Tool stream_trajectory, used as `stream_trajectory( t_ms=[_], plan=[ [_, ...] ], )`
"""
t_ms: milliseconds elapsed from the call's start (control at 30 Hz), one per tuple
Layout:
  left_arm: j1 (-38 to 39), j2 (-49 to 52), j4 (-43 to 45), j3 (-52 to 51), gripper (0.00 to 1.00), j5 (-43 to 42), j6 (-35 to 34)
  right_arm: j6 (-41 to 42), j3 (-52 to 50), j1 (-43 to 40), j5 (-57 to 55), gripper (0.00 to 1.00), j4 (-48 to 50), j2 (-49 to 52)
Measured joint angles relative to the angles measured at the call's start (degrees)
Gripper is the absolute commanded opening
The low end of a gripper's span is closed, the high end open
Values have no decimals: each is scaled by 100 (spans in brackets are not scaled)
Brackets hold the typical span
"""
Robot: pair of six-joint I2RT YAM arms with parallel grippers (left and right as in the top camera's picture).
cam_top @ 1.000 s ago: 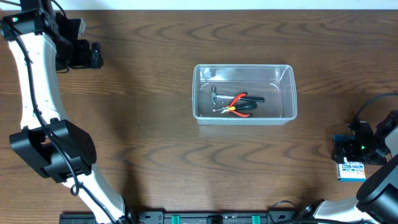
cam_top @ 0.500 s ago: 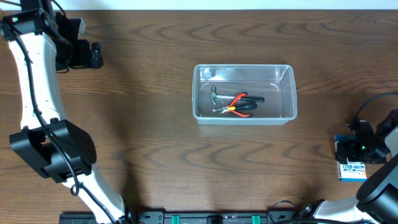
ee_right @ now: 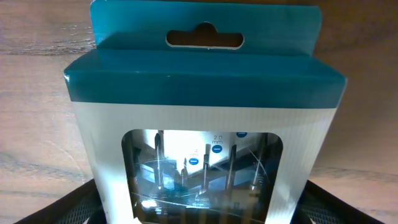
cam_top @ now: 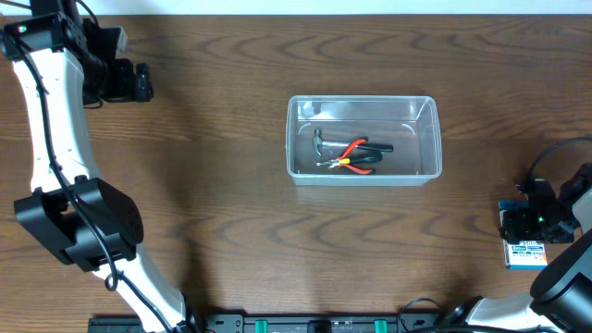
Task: Pack container
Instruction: 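Lower the right gripper and grasp the box by its top, then lift the box and carry it left over the container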
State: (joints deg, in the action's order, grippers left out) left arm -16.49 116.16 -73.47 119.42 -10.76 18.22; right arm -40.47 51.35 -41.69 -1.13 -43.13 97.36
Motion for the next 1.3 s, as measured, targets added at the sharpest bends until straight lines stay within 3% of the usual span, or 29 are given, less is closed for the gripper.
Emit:
stream_trajectory(
  t_ms=[233,567,1033,1300],
  plan=[
    [0,0,0,0,98,0,0,-9,0,0,0,60,61,0],
    [0,0,0,0,98,0,0,-15,17,0,-2,52,63,0],
    [0,0,-2,0,98,0,0,264,1250,111,57,49,-444,13],
    [0,0,0,0,98,0,0,345,2358,1241,168,49,-743,13]
  ],
)
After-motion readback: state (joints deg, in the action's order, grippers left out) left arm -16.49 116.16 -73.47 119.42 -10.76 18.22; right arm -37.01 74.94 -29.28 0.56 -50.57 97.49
